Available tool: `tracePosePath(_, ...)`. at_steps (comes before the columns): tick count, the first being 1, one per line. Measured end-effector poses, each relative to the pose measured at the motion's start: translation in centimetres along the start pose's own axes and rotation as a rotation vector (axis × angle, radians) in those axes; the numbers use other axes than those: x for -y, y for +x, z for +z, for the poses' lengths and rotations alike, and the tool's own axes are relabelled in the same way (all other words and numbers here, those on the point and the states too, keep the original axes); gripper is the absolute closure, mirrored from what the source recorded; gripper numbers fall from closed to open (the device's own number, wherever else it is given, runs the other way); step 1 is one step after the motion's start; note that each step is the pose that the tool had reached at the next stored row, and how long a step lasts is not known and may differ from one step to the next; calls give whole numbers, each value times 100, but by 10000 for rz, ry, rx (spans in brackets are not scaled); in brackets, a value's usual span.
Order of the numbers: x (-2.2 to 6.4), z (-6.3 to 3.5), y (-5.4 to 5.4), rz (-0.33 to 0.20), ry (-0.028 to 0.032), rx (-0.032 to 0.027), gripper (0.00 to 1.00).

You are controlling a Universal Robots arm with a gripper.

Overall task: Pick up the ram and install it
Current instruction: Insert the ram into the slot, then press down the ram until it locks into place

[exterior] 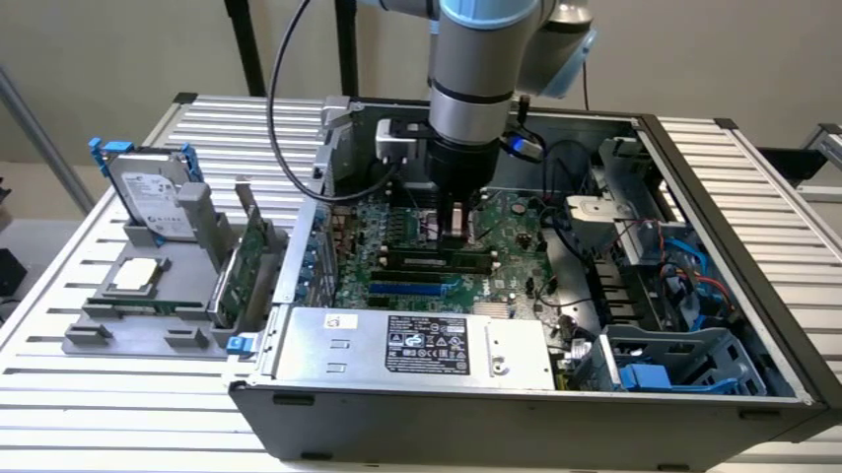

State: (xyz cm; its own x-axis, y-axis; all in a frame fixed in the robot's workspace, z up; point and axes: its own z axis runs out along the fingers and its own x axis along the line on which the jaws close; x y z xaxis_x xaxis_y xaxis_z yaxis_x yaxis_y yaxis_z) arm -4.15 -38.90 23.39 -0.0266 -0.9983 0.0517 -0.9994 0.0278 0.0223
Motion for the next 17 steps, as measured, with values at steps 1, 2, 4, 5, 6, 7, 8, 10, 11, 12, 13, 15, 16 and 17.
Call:
tracePosePath(1,-1,-32,2,1,0,1,0)
tracePosePath(2,-3,-64,3,1,0,1,0)
tracePosePath(4,-4,-107,6,1,1,1,100)
tracePosePath(5,-5,-114,6,2,1,2,100)
tracePosePath(6,-4,-115,6,2,3,5,100)
tracePosePath(7,-4,-115,6,1,3,5,100)
tracePosePath(8,-4,-115,6,1,3,5,100)
tracePosePath(10,-5,-116,6,1,2,4,100)
tracePosePath(11,-5,-116,6,1,2,4,100)
tracePosePath(12,-5,-116,6,2,2,4,100)
tracePosePath(13,-5,-116,6,1,2,4,100)
tracePosePath(15,-5,-116,6,1,2,4,100)
tracePosePath(16,-5,-116,6,1,2,4,100)
tracePosePath(17,-5,-116,6,2,2,4,100)
